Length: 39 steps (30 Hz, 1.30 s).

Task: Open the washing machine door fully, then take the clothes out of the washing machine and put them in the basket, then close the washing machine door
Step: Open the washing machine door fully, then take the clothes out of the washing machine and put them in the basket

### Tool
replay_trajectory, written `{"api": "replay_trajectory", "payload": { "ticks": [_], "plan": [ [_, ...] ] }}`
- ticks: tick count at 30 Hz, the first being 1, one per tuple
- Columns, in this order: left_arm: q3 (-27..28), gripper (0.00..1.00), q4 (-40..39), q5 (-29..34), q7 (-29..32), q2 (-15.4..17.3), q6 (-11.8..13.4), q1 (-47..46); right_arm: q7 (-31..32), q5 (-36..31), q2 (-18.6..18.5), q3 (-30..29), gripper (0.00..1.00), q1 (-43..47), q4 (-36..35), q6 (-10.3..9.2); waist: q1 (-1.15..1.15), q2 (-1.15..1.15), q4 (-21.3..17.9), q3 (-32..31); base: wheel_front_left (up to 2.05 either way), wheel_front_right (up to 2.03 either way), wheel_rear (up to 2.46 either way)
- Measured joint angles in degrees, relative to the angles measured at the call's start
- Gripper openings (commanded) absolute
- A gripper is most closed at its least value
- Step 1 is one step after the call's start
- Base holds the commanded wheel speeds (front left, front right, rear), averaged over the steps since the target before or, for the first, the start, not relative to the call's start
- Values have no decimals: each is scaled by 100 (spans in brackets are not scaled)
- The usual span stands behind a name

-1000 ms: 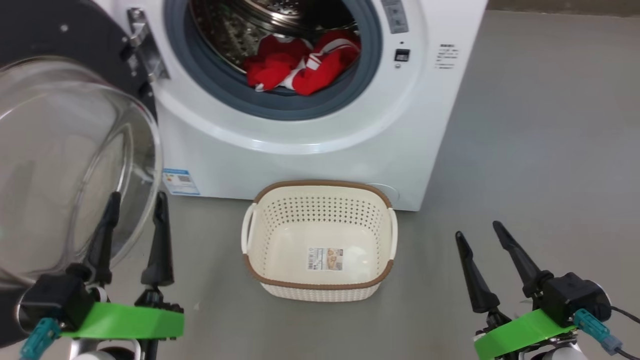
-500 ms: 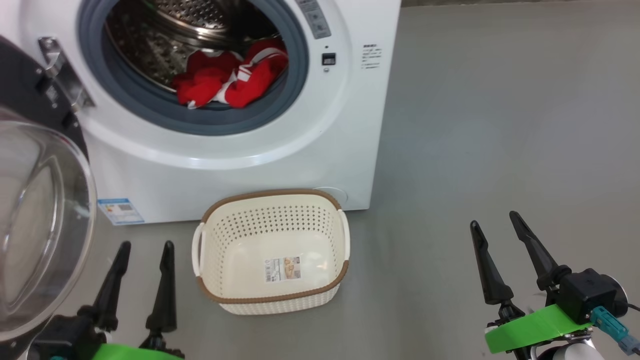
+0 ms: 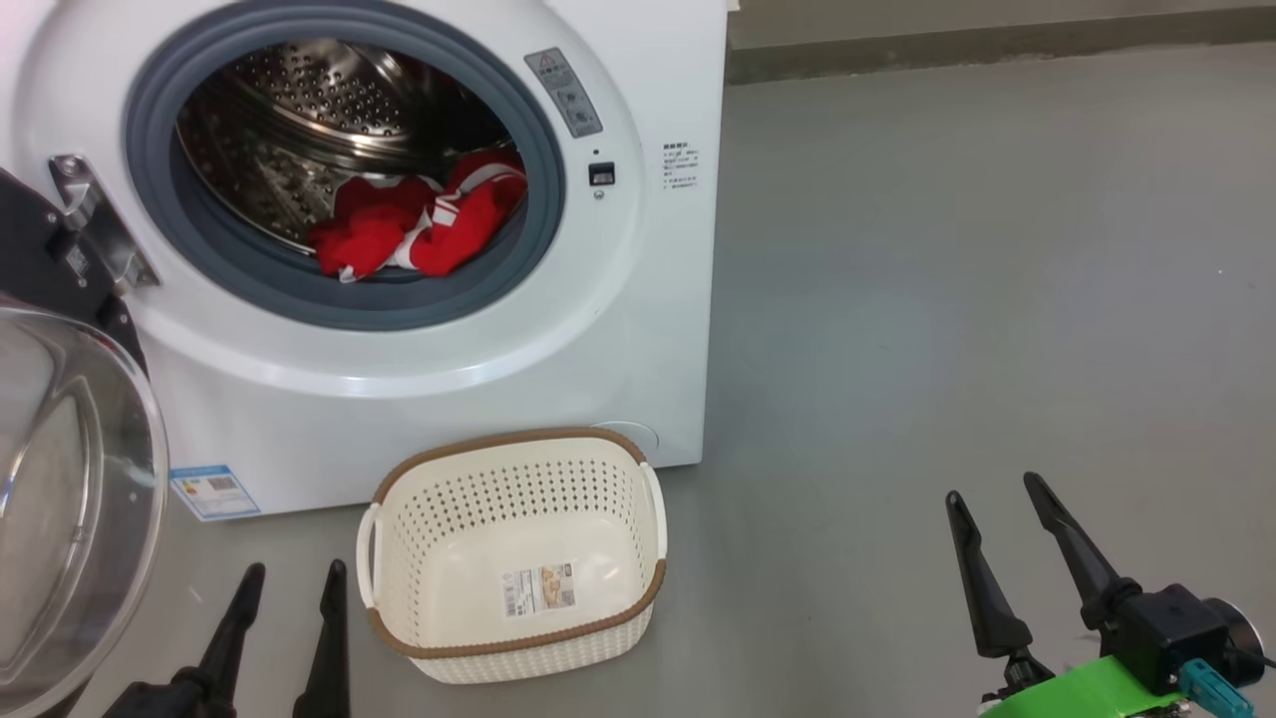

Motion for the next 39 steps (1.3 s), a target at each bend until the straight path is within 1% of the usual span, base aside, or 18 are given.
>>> {"api": "replay_trajectory", "payload": {
  "ticks": [12,19,22,27,33,39],
  "plan": [
    [-2,100,-16,0,10,47,99,23,0,0,21,-146,100,118,-94,0,0,0,9,-86,0,0,0],
    [-3,100,-40,1,98,83,252,113,0,1,22,-163,100,134,-94,0,0,0,42,-118,5,-5,0],
    [-11,100,-59,1,104,85,256,117,0,2,23,-159,100,158,-92,0,0,0,55,-124,51,-51,0],
    [-46,100,-81,1,143,85,280,118,0,3,24,-145,100,171,-92,0,0,0,81,-128,106,-106,0],
    [-58,100,-138,2,131,87,397,118,0,3,29,-145,100,211,-89,0,0,0,131,-127,174,-174,0],
    [-92,100,-233,-8,69,87,394,116,0,7,32,-134,100,213,-86,0,0,0,167,-105,132,-132,0]
  ]
}}
